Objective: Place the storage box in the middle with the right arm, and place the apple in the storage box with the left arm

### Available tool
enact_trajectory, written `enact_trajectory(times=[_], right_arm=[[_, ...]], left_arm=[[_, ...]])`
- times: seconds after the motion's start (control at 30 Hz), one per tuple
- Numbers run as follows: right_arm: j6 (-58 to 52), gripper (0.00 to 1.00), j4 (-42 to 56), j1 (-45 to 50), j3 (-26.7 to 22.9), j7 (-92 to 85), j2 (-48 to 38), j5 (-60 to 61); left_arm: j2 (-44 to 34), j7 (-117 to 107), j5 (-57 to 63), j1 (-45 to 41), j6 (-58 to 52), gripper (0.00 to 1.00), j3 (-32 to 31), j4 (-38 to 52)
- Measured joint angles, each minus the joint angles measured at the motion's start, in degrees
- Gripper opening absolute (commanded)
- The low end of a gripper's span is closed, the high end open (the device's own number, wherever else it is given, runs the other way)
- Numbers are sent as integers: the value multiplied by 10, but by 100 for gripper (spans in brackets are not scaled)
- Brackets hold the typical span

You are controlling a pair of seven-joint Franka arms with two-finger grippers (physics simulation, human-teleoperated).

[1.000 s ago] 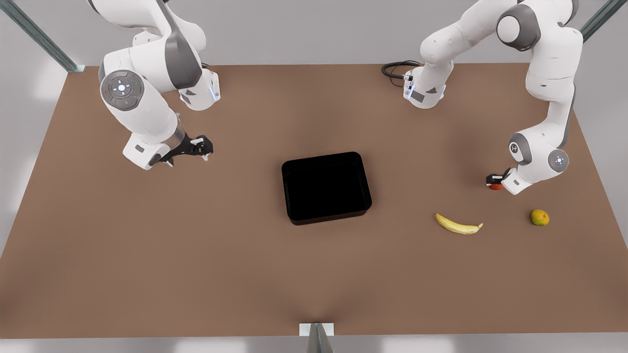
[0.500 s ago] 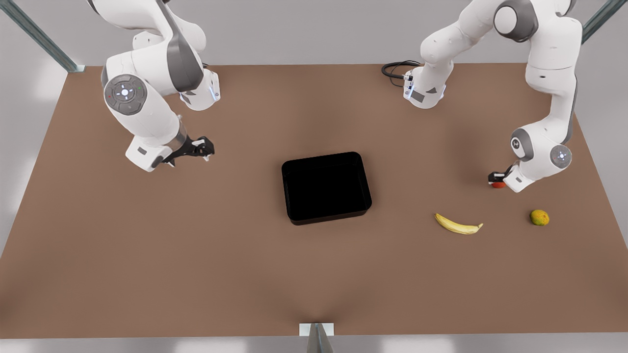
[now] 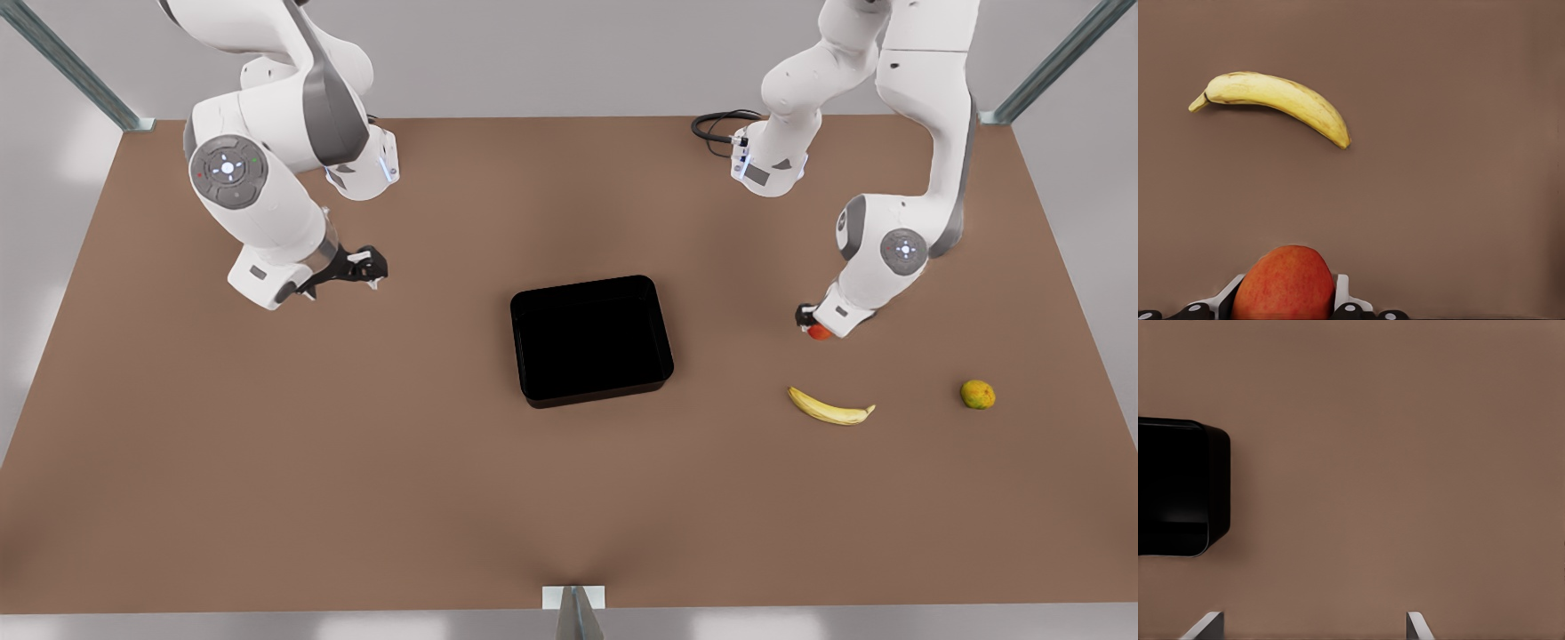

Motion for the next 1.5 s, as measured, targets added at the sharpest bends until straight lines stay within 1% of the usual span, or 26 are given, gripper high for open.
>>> enact_trajectory(times=[0.1,0.13,0.23,0.37,0.47,0.5,0.53,0.57,0.6,0.63,0.67,0.83,0.9,0.97,1.0,1.03,1.07,1.1,1.13,1.17,1.2,1.23,1.27,1.37,1.43,1.5], right_arm=[[0,100,0,1,0,0,0,0],[0,100,0,0,0,0,0,0],[-1,100,0,1,0,0,0,0],[-1,100,0,2,0,0,0,0],[-1,100,-1,2,0,0,0,0],[-2,100,-1,2,0,0,0,0],[-2,100,0,2,0,0,0,0],[-2,100,0,2,0,0,0,0],[-2,100,0,2,0,0,0,0],[-2,100,0,2,0,0,0,0],[-2,100,0,2,1,0,0,0],[-2,100,0,2,1,0,0,0],[-1,100,1,3,1,0,0,0],[-1,100,3,3,2,0,0,1],[-1,100,5,1,6,0,0,1],[-1,100,5,3,9,0,0,1],[0,100,4,5,11,0,0,1],[1,100,4,4,11,0,0,1],[2,100,4,2,14,0,0,1],[3,100,4,3,15,0,0,1],[5,100,2,3,17,0,0,1],[7,100,0,4,20,0,1,1],[7,100,1,5,22,0,2,1],[4,100,0,2,22,0,1,1],[4,100,0,3,22,0,2,1],[4,100,0,4,22,0,2,1]], left_arm=[[-8,-58,-42,-4,-2,71,-86,4],[-10,-82,-56,-21,-2,71,-99,7],[-10,-149,-95,-110,-7,72,-99,26],[20,-234,-128,-223,-32,72,-98,99],[71,-266,-137,-247,-26,72,-90,150],[87,-268,-138,-270,-25,72,-81,166],[101,-268,-139,-320,-23,72,-29,182],[113,-268,-139,-420,-23,73,77,198],[127,-268,-140,-515,-23,73,168,218],[137,-271,-142,-551,-23,74,200,230],[143,-278,-144,-556,-23,100,201,237],[142,-281,-147,-555,-24,100,202,236],[132,-293,-145,-543,-33,100,200,236],[106,-292,-141,-518,-70,100,201,240],[80,-290,-132,-481,-126,100,200,255],[62,-285,-121,-458,-205,100,206,292],[37,-259,-106,-466,-249,100,241,311],[27,-209,-94,-468,-270,100,278,325],[25,-114,-85,-491,-321,100,351,362],[25,-41,-79,-476,-360,100,402,391],[24,17,-74,-434,-403,100,438,429],[20,45,-69,-365,-445,100,444,462],[7,66,-62,-298,-463,100,441,470],[3,104,-45,-109,-497,100,418,470],[4,104,-38,-16,-498,100,414,468],[6,102,-30,53,-499,100,414,466]])
